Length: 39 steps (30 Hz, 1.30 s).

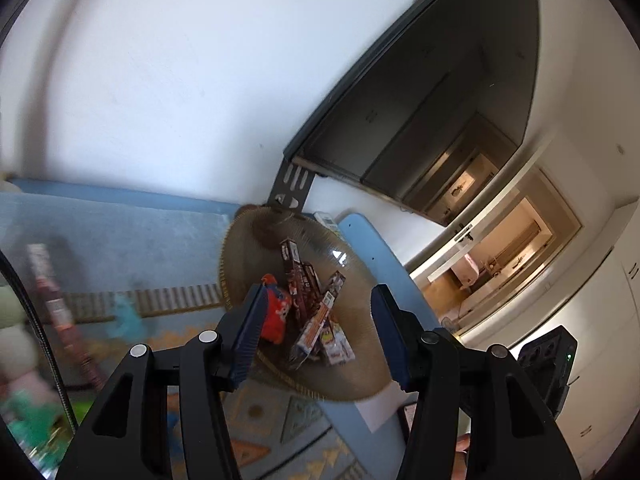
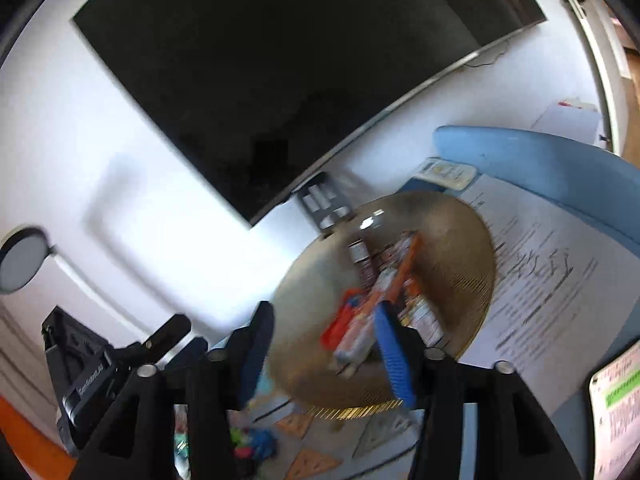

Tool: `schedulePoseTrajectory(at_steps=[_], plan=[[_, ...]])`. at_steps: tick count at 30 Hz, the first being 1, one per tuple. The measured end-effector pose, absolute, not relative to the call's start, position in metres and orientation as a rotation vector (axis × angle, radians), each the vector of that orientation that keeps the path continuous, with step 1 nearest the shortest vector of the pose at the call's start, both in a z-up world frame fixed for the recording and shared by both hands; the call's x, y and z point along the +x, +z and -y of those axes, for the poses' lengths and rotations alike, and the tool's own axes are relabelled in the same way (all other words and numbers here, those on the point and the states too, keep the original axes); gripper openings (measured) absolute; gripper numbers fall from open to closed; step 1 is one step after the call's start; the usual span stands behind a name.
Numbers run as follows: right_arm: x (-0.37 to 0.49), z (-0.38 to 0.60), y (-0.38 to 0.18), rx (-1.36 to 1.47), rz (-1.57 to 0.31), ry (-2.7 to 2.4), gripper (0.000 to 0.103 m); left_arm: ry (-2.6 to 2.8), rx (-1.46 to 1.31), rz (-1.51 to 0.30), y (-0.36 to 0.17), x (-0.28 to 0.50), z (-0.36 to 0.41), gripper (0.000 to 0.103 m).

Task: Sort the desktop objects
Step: 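Carry red packet and orange box to the gold bowl and release both, then move the left gripper back to the grey Stitch plush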

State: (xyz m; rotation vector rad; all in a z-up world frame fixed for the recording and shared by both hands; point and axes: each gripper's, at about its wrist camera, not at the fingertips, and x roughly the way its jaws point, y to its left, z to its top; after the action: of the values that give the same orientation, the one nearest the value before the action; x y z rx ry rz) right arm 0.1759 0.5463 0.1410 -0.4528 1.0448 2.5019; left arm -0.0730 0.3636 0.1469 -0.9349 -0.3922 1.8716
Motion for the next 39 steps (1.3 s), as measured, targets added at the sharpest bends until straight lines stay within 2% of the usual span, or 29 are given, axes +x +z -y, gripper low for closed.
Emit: schedulePoseTrajectory(at_steps=[3, 4, 10, 14, 17, 21, 23, 26, 30, 35, 39], plan=[[0.181, -0.512, 0.151, -0.479, -0.988, 2.578, 0.064, 1.889, -0.904, 0.418, 0.159, -0.054, -0.326, 0.051], [0.182, -0.501, 0.153, -0.490, -0.960, 2.602, 0.071, 1.899, -0.892, 0.431, 0.162, -0.049, -0.313, 0.051], [0.171, -0.434, 0.119, -0.682, -0.812, 2.693, 0.072, 2.094, -0.842, 0.534, 0.161, -0.015, -0.180, 0.055], [0.154, -0.407, 0.071, -0.775, -0.708, 2.653, 0.072, 2.301, -0.913, 0.606, 0.126, -0.003, -0.085, 0.057], [0.147, -0.403, 0.048, -0.820, -0.725, 2.597, 0.072, 2.429, -1.054, 0.652, 0.089, -0.009, -0.032, 0.057], [0.146, -0.401, 0.051, -0.802, -0.673, 2.615, 0.072, 2.437, -1.120, 0.726, 0.042, -0.014, -0.009, 0.057], [0.143, -0.402, 0.048, -0.838, -0.690, 2.623, 0.072, 2.452, -1.155, 0.703, 0.024, -0.016, -0.014, 0.056], [0.142, -0.398, 0.048, -0.853, -0.662, 2.616, 0.072, 2.501, -1.088, 0.596, 0.031, -0.012, -0.027, 0.059], [0.135, -0.393, 0.047, -0.913, -0.604, 2.578, 0.072, 2.537, -1.181, 0.440, 0.027, -0.015, -0.043, 0.061], [0.131, -0.392, 0.044, -0.937, -0.587, 2.561, 0.072, 2.523, -1.166, 0.501, 0.027, -0.014, -0.035, 0.061], [0.130, -0.393, 0.042, -0.948, -0.593, 2.558, 0.072, 2.454, -1.105, 0.447, 0.038, -0.005, -0.046, 0.061]])
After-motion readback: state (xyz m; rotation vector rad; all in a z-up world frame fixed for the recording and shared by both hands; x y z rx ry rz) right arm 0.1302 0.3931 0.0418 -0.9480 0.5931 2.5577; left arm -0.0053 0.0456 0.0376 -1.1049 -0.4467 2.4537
